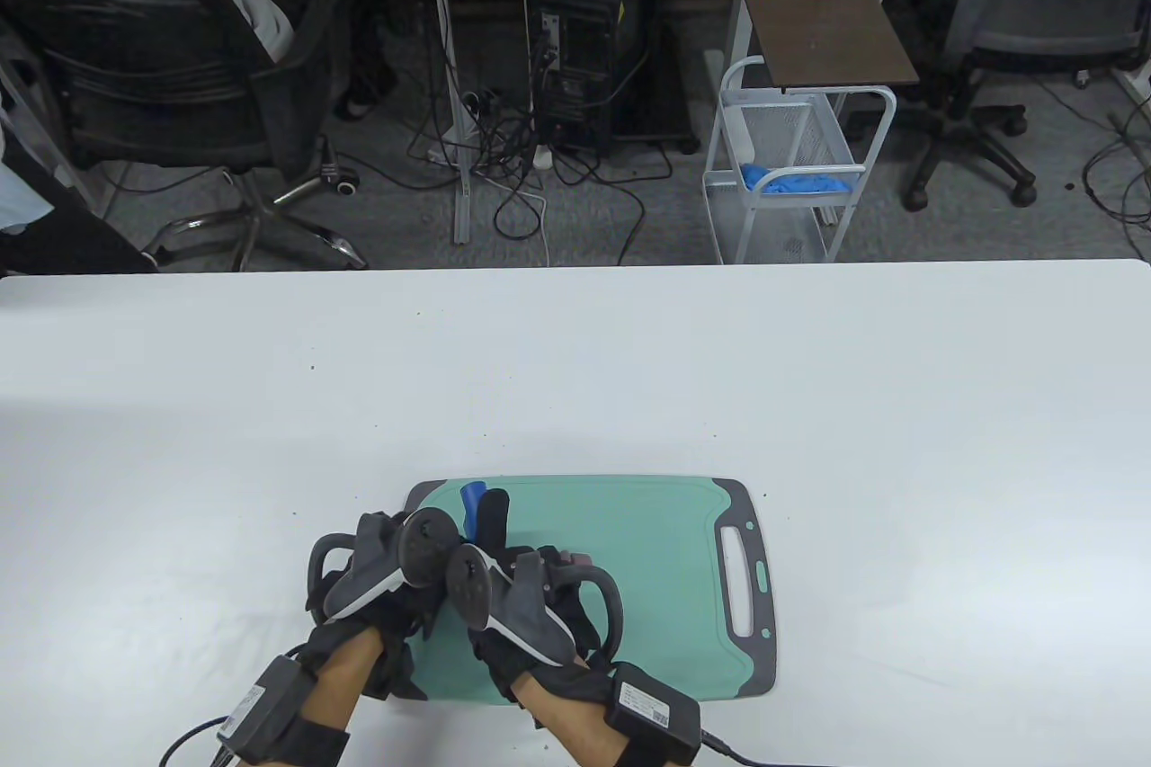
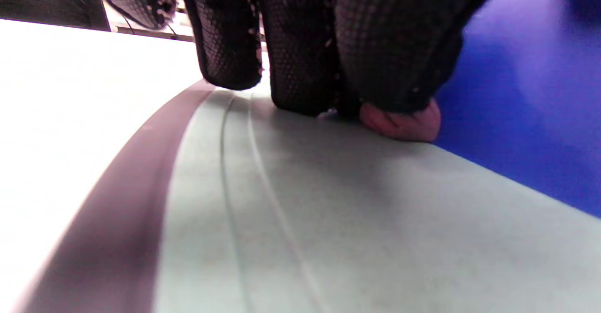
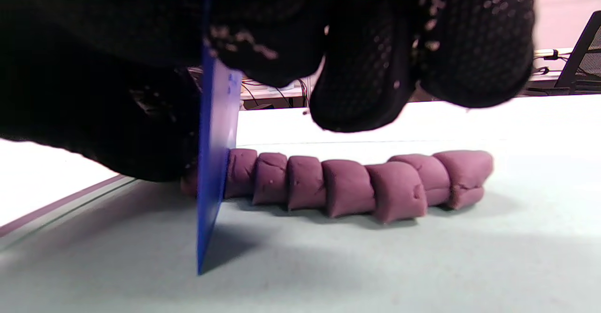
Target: Slice plasticine roll into thin flakes
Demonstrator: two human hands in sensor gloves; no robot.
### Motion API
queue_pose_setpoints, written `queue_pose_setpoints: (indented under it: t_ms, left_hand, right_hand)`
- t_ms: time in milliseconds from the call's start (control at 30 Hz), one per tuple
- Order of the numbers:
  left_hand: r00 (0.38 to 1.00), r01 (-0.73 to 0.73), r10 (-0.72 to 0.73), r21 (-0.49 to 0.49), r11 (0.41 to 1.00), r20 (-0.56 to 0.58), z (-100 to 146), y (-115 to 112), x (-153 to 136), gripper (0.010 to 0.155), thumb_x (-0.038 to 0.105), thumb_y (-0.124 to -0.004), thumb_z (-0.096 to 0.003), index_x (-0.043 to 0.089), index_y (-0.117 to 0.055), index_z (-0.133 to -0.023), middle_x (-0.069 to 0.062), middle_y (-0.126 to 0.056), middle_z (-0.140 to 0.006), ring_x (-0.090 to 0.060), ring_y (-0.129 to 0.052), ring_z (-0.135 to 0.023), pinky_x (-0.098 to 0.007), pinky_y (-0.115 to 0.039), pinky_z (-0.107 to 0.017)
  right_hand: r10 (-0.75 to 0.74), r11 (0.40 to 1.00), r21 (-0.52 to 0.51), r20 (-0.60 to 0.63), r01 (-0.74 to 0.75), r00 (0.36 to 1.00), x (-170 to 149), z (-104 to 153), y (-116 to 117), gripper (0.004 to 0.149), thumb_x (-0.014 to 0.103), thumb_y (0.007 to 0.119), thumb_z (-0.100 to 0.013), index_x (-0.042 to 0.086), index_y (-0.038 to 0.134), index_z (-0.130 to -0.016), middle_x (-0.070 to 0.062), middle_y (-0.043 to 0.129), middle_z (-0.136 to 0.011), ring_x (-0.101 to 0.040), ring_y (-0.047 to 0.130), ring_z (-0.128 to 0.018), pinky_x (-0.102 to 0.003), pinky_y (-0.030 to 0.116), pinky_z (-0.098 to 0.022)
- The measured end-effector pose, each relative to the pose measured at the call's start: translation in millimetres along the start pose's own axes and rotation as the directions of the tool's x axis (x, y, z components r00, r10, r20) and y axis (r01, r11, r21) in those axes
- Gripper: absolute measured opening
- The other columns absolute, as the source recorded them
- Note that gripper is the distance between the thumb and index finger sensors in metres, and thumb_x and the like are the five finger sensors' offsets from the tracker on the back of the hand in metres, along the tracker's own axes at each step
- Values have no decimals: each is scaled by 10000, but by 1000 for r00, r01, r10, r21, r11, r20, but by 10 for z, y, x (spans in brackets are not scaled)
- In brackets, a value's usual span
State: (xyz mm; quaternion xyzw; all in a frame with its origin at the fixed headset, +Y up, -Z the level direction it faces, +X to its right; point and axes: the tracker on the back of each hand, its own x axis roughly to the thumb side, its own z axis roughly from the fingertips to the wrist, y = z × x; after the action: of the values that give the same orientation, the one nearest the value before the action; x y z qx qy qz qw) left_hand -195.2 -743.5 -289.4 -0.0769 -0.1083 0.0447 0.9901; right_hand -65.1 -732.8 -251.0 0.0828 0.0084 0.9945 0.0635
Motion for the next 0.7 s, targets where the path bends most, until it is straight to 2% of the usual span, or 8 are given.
queue_pose_setpoints:
  t_ms: [267,700]
  left_hand:
    - [1000,2,-2,15,1000,-4,14,3,-5,464,449,-948,-283,345,-993,-733,92,-1023,-799,-323,-923,-925,-595,-661,-727]
    - [1000,5,-5,16,1000,-6,14,8,-19,465,496,-936,-275,351,-969,-716,84,-1019,-803,-324,-926,-920,-591,-664,-726]
  right_hand:
    - [-127,992,14,-4,127,992,-169,82,-57,836,434,784,-488,122,268,-1067,-16,922,-446,-327,974,-494,-550,824,-395]
    - [-326,944,-55,-33,324,945,-445,164,-434,836,429,789,-487,87,290,-1063,-31,926,-462,-350,966,-517,-567,811,-413]
